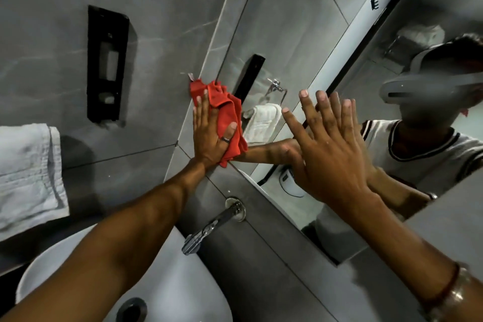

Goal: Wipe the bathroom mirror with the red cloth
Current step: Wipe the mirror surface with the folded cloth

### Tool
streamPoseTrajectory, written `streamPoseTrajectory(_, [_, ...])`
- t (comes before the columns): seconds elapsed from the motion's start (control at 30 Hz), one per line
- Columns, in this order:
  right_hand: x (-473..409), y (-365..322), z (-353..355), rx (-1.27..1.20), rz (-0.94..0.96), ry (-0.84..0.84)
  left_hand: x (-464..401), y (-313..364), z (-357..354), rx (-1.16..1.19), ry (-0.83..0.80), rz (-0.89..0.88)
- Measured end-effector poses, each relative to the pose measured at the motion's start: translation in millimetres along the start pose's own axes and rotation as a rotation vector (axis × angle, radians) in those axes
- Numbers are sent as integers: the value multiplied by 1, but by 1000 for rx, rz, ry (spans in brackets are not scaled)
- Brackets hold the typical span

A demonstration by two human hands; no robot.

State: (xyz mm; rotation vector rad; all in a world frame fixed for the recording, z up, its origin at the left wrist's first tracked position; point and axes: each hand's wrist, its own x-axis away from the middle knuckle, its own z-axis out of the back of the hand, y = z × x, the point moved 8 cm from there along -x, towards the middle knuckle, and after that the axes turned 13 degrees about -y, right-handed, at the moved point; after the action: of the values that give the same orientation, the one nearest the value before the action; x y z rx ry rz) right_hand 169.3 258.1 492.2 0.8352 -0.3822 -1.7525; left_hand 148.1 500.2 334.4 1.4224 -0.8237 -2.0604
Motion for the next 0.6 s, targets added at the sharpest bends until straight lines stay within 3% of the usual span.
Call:
streamPoseTrajectory(0.13, [34, 12, -11, 26, -31, -22, 31, 39, -18, -57, -45, -43])
streamPoseTrajectory(0.37, [96, 44, 6, 32, -101, 127, 106, 153, -74, -194, -80, -245])
streamPoseTrajectory(0.6, [161, 93, 21, 84, -223, 150, 179, 237, -122, -153, -150, -429])
